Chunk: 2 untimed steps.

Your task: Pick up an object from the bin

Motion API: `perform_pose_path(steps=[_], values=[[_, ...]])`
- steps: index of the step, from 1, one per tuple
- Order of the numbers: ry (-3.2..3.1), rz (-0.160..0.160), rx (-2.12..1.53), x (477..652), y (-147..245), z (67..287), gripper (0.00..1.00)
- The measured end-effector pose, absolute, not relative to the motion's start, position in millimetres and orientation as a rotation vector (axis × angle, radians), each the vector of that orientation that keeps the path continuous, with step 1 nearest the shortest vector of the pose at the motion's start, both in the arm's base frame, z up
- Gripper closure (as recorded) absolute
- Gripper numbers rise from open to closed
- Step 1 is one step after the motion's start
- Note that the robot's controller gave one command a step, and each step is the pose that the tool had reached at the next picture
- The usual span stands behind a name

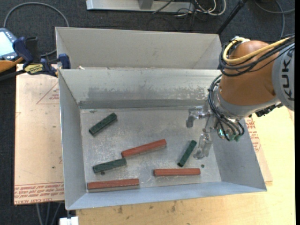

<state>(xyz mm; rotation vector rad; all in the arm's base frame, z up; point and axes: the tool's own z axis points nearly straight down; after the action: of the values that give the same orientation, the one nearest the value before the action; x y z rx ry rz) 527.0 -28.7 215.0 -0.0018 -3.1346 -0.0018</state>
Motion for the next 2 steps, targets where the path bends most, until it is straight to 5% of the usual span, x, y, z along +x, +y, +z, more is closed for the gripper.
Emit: perform_pose_path(steps=[1, 2], values=[[-3.125, -0.005, 0.257, 530.2, 32.0, 100.5, 0.0], [-3.12, -0.008, 0.396, 576.2, 134.1, 70.8, 0.0]])
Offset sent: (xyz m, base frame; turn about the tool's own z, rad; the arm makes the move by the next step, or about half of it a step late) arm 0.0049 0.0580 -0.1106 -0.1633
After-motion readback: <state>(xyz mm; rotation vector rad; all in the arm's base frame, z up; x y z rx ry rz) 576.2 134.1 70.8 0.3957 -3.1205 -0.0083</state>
